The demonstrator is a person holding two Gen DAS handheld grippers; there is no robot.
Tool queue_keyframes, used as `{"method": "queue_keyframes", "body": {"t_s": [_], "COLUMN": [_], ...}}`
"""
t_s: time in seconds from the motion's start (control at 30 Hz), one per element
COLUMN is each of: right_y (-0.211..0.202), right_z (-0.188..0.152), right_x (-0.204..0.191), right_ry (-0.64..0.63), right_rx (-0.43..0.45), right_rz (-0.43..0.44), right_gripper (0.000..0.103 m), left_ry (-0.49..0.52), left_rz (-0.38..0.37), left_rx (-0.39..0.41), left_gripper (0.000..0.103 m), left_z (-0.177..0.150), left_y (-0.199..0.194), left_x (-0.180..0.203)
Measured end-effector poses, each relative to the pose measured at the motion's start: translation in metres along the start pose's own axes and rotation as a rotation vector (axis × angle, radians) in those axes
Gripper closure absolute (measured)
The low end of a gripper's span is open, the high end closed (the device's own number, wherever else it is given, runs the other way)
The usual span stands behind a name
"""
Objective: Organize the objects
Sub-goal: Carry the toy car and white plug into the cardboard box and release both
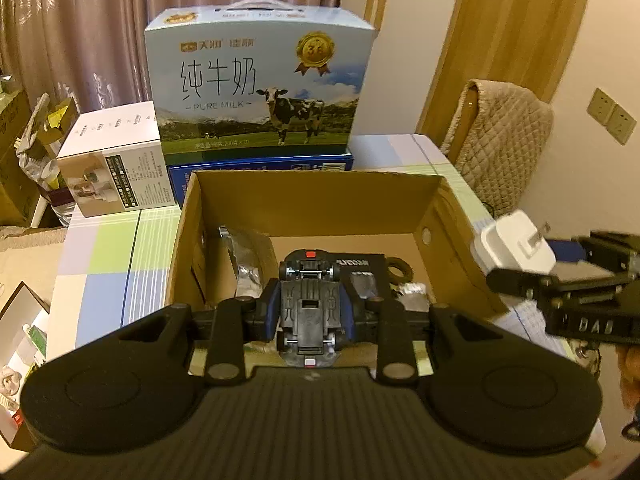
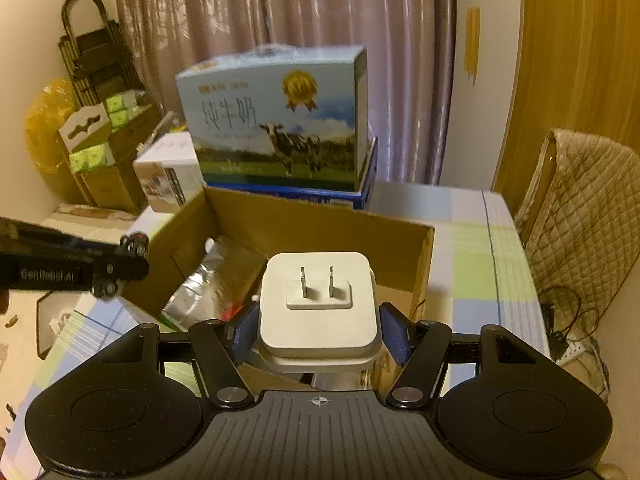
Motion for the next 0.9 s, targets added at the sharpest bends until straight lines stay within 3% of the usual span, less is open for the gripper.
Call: {"method": "queue_keyframes", "body": {"t_s": [0.33,0.43,0.9], "right_y": [0.033,0.036,0.038], "right_z": [-0.008,-0.01,-0.005], "right_x": [0.014,0.015,0.021], "right_ry": [0.036,0.043,0.076], "right_rx": [-0.028,-0.029,-0.013], "right_rz": [-0.001,-0.003,0.001], "right_gripper": [0.042,0.042,0.042], "left_ry": [-0.003,-0.016,-0.03], "left_rz": [0.012,0.033,0.028], "left_rx": [-0.023,-0.005,-0.012], "left_gripper": [0.077,0.062,0.058], "left_z": [0.012,0.017,0.013], "left_y": [0.047,0.057,0.054], "left_x": [-0.002,-0.004,-0.011]}}
Point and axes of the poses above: each gripper's, at about its wrist camera, not at the fingertips, and y roughly the way its jaws point, x to its right, z to its top, the point moved 4 cm from there along y, roughly the way its jaws point, and after that the axes turned 14 degrees about -y, right-handed, at the moved point
